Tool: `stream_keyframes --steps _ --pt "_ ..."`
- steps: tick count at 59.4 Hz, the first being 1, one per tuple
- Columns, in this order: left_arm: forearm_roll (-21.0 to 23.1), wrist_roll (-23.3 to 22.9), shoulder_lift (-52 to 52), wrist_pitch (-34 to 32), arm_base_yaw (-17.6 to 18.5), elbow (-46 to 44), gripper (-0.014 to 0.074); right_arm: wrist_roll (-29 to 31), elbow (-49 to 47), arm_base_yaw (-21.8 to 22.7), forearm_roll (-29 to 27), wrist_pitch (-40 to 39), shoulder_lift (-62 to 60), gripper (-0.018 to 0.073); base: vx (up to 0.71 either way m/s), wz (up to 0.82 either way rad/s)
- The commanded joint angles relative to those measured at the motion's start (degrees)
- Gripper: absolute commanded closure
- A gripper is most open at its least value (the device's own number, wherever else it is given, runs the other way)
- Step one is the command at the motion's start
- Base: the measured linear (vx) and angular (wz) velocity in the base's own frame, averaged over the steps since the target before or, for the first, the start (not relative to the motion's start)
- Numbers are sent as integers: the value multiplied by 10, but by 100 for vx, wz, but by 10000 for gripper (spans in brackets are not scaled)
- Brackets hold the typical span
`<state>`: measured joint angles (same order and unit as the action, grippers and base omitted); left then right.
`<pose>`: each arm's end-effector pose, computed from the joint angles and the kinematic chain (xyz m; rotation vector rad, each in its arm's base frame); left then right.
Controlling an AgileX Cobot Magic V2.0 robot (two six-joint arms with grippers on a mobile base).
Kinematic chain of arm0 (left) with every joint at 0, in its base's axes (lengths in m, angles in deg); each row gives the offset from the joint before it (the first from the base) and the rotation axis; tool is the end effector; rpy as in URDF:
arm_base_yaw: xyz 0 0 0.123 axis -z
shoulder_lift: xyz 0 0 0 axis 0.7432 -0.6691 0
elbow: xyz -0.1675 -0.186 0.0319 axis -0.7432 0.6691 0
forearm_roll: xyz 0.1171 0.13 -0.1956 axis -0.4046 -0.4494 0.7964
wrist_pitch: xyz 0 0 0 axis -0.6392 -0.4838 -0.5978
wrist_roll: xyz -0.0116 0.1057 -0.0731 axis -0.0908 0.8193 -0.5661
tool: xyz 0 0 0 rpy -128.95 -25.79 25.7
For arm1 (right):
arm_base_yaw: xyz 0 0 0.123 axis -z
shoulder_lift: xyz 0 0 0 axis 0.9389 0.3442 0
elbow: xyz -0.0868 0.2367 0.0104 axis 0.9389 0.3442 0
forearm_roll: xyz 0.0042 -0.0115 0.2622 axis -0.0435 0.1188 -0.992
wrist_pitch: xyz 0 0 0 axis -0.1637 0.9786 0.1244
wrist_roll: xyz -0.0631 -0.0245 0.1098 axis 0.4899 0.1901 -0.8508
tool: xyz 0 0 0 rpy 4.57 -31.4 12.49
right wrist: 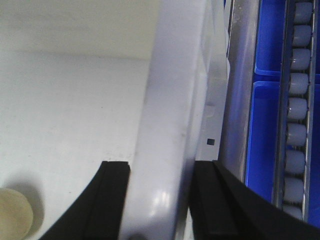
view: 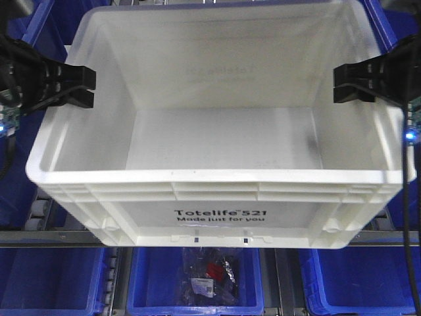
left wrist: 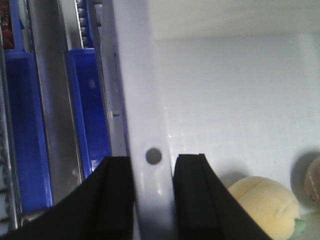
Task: Place moving items into box and shelve
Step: 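Push the crate forward onto the roller shelf with both grippers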
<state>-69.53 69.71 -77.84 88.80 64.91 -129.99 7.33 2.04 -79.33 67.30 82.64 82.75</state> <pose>0.3017 -0.1129 0.2944 0.1499 2.4764 -0.4217 0.3117 0.0731 0.2860 -0.1289 2.4821 0.3220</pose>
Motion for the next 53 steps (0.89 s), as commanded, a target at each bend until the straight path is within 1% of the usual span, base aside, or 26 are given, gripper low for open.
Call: stream_keyframes --steps 1,11,18,21,27,31,36,40,44,48,53 --pt "16 4 -1 -143 3 -26 603 12 -27 3 -20 -143 6 565 0 0" --pt "17 4 -47 -299 3 -26 603 12 -27 3 -20 -264 56 565 0 0" --pt "16 4 -74 -372 3 -26 599 12 -27 3 -20 -359 81 565 0 0" --pt "16 4 -84 -384 3 -26 598 12 -27 3 -19 -385 91 564 0 0" --pt "16 4 -103 -387 3 -26 582 14 -27 3 -14 -407 108 559 0 0" --pt "16 4 -111 -382 3 -26 558 20 -27 3 -13 -405 117 549 0 0" --pt "16 4 -116 -369 3 -26 499 33 -28 3 -13 -391 124 508 0 0" --pt "16 4 -116 -360 3 -26 429 47 -29 3 -13 -377 127 442 0 0" --pt "4 9 -116 -360 3 -26 337 55 -29 3 -13 -367 127 346 0 0" --pt "-16 9 -116 -365 3 -26 230 58 -29 3 -13 -365 127 223 0 0" --pt "-31 9 -115 -364 3 -26 102 63 -29 3 -13 -365 127 46 0 0"
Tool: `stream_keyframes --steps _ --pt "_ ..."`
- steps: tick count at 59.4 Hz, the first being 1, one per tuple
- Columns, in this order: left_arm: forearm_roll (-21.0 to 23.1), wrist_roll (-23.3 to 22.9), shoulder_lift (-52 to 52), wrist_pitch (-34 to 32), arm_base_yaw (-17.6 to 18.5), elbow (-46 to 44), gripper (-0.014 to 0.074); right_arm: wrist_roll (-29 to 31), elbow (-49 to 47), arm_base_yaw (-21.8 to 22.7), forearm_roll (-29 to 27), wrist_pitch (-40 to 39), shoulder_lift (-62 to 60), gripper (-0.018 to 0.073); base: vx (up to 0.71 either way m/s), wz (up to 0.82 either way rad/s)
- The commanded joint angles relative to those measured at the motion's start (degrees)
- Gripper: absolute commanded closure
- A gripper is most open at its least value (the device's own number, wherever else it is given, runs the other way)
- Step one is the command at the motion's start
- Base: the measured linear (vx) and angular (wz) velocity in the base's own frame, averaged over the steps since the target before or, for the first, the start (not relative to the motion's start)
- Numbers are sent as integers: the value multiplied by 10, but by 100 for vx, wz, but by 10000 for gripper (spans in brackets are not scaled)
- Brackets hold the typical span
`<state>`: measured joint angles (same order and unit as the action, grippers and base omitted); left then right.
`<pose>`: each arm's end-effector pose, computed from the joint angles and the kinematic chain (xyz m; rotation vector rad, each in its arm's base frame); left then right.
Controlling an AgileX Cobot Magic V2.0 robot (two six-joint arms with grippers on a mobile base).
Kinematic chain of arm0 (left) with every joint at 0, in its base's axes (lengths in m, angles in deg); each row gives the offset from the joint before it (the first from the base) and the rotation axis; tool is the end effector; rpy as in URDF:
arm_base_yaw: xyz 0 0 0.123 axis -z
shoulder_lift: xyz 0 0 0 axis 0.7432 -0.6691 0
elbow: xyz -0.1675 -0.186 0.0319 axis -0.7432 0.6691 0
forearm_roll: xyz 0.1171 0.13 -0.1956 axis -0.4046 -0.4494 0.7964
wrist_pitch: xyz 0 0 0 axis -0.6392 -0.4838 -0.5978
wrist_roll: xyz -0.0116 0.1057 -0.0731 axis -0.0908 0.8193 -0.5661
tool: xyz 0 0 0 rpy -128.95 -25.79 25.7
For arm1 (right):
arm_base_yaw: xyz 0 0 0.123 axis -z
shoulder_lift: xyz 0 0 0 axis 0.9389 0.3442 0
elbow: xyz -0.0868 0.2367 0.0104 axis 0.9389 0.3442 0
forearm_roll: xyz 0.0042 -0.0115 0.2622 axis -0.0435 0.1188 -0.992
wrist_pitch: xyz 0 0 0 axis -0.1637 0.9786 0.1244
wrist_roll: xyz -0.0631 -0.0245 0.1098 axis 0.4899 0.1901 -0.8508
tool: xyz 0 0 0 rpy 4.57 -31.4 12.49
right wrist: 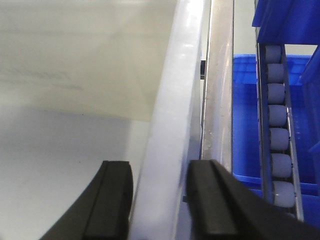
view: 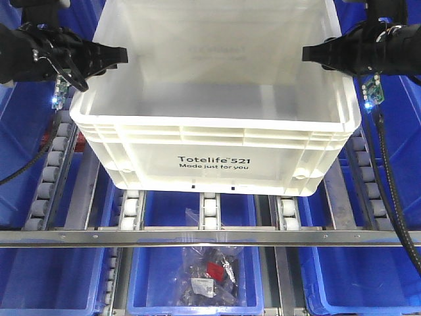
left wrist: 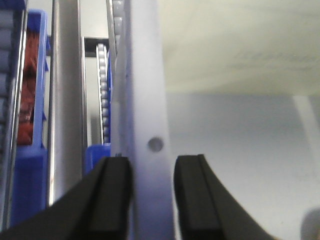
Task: Place moving items into box and shelve
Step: 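Push the crate forward onto the roller shelf with both grippers, then open the left gripper and withdraw it from the crate rim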
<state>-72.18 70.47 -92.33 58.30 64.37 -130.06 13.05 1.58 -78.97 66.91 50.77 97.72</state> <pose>0.3877 -0.1211 0.2509 0.0861 2.1941 -0.3539 0.4003 0.0731 0.2438 -0.1151 2.1786 0.2161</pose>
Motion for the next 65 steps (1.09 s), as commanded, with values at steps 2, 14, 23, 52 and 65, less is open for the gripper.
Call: stream_keyframes --steps 2,14,23,52,65 --pt "-10 1 31 -59 9 -25 54 6 -24 -1 -9 -47 -24 -17 0 0" --pt "-80 1 51 -60 7 -25 -92 7 -24 -1 -9 -27 -40 -169 0 0" --pt "-91 1 70 -40 7 -25 -79 7 -24 -1 -9 -6 -54 -147 0 0" --pt "-91 1 96 19 7 -25 38 7 -24 -1 -9 6 -57 53 0 0" --pt "-91 1 95 19 7 -25 74 7 -24 -1 -9 6 -57 144 0 0"
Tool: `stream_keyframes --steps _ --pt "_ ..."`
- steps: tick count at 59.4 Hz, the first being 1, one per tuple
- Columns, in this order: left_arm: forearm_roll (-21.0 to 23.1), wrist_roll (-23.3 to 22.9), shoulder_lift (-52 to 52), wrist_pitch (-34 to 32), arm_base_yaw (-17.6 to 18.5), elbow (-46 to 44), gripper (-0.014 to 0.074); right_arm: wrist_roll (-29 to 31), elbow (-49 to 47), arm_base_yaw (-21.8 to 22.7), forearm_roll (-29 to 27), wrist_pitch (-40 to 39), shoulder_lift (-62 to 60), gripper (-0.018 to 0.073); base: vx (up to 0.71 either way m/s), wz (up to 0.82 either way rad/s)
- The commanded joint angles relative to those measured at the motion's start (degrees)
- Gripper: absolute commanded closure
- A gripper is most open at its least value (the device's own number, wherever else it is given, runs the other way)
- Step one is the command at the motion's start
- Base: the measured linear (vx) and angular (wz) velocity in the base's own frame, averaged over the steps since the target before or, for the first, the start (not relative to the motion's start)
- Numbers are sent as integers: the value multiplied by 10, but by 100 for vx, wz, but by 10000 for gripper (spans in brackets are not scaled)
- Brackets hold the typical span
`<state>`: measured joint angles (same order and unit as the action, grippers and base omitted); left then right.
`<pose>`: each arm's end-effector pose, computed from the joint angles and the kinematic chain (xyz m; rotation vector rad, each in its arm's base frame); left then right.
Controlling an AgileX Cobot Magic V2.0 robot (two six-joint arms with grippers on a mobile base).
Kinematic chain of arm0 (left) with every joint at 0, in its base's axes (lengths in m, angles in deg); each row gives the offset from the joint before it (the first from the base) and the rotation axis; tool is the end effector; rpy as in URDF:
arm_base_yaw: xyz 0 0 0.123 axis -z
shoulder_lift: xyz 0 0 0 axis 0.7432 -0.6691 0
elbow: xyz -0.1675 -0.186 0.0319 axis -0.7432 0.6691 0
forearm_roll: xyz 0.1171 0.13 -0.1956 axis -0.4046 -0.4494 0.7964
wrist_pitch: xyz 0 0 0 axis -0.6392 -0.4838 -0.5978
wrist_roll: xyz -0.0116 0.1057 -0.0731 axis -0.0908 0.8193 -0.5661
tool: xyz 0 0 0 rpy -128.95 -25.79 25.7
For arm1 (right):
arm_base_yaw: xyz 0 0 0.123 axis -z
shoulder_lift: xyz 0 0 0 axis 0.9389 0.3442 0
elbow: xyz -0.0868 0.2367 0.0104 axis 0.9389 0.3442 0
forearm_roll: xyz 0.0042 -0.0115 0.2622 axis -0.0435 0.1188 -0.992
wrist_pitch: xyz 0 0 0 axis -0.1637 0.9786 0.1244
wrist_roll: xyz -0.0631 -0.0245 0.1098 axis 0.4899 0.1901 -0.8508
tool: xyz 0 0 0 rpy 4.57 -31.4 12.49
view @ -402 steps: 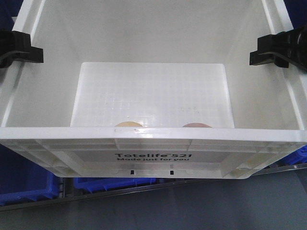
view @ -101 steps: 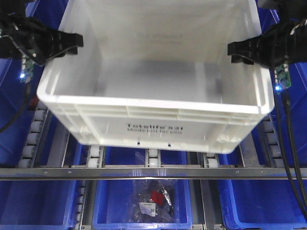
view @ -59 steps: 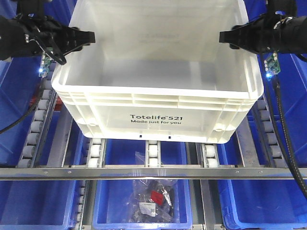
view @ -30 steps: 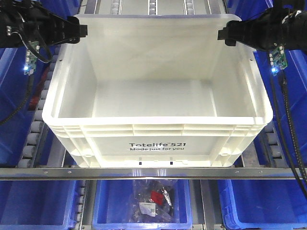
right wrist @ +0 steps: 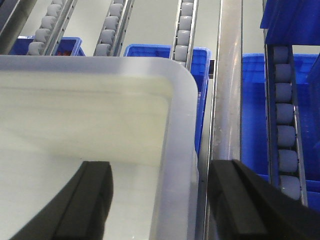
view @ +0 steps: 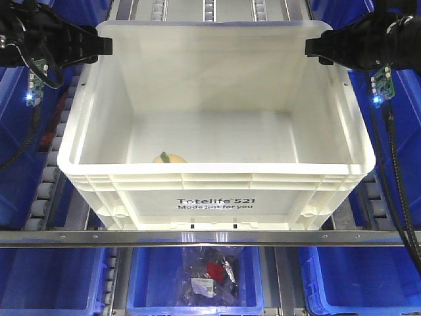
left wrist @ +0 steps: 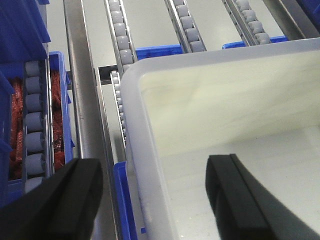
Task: Place moving items into box and shelve
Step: 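Open the left gripper and withdraw it from the crate rim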
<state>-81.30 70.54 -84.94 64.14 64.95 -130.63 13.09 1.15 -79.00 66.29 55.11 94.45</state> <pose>0.3639 -0.1109 0.2939 0.2270 2.1380 -0.2218 0.3879 0.0739 0.2617 -0.1228 2.1880 0.2391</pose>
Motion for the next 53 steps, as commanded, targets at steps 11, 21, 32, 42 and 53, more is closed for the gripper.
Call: stream_keyframes --steps 11,21,32,42,53 --pt "0 0 22 -35 1 -20 84 7 -20 0 -3 -38 -25 204 0 0" --pt "5 -6 28 17 4 -18 84 7 -20 0 -3 -37 -25 250 0 0" --pt "39 -5 72 92 9 -18 84 7 -20 0 -3 -37 -25 297 0 0" --pt "55 -5 129 124 9 17 84 7 -20 0 -3 -37 -25 328 0 0" --pt "70 -6 265 -11 9 203 84 7 -20 0 -3 -37 -25 332 0 0"
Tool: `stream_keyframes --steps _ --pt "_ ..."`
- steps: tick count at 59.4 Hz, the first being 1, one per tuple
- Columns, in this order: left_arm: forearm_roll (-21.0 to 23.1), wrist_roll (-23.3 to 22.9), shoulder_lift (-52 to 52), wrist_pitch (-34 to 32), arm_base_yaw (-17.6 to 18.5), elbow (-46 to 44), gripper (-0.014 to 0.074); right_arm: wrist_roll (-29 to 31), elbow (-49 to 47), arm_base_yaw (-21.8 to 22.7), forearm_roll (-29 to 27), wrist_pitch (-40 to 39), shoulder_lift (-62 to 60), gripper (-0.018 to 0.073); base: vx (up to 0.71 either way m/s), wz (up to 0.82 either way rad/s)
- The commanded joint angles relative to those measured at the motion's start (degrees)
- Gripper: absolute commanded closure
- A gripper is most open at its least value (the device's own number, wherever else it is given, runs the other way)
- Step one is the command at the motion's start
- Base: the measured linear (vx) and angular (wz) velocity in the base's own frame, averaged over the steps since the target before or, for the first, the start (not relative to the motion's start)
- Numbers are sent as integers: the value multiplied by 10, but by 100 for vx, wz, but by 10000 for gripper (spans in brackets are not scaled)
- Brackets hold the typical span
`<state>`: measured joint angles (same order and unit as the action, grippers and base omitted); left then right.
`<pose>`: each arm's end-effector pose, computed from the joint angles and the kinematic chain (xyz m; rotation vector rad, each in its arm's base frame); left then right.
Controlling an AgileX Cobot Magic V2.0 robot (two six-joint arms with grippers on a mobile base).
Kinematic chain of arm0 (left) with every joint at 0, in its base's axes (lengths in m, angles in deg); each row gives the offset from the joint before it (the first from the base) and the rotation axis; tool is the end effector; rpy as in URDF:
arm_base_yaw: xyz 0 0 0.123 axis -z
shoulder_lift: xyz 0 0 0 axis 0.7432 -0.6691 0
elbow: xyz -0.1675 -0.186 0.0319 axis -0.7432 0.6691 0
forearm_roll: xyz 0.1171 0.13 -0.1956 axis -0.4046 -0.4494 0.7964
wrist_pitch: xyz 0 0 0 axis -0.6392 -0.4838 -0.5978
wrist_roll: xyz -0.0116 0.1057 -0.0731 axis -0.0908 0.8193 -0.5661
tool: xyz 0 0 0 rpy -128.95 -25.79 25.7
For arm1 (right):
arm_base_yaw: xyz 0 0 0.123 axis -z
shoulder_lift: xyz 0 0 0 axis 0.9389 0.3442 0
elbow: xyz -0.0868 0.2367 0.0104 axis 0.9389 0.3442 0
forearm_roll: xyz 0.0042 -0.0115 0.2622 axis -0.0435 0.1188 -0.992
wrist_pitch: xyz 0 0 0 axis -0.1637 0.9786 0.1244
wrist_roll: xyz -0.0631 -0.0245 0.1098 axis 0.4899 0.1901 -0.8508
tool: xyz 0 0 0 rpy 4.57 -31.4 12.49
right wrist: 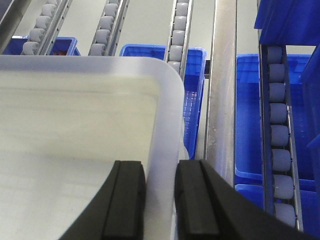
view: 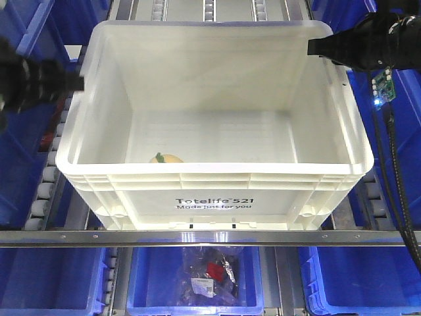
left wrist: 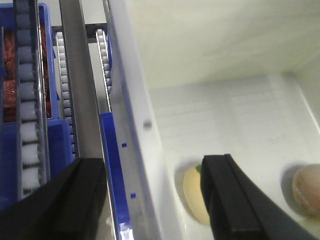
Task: Place moving items into box and shelve
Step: 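Open the left gripper and withdraw it from the crate rim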
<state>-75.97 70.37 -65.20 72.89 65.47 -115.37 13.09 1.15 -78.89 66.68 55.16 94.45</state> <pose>0.2739 -0.0933 0.2953 0.1861 2.2240 -0.3162 0.3880 0.0728 0.2616 -0.1263 2.1887 0.2317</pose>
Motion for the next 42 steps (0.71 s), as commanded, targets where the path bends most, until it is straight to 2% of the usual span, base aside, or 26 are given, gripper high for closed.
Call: stream_keyframes --steps 1,6,14,20,24,28,36,42 --pt "23 -4 81 -111 4 67 84 7 -20 -1 -7 -38 -25 332 0 0" --pt "48 -4 167 -191 4 173 84 7 -20 -1 -7 -38 -25 332 0 0" --pt "62 -4 309 -261 4 310 84 7 -20 -1 -7 -37 -25 332 0 0" --pt "61 -4 413 -280 3 394 84 7 -20 -1 -7 -37 -25 332 0 0" --pt "35 -2 479 -304 1 447 88 7 -20 -1 -7 -37 -25 332 0 0" --pt "7 -2 524 -344 -21 486 106 7 -20 -1 -7 -37 -25 332 0 0" --pt "5 3 568 -408 -88 537 154 7 -20 -1 -7 -37 -25 332 0 0" --pt "-7 2 586 -443 -113 566 183 7 -20 -1 -8 -37 -25 332 0 0"
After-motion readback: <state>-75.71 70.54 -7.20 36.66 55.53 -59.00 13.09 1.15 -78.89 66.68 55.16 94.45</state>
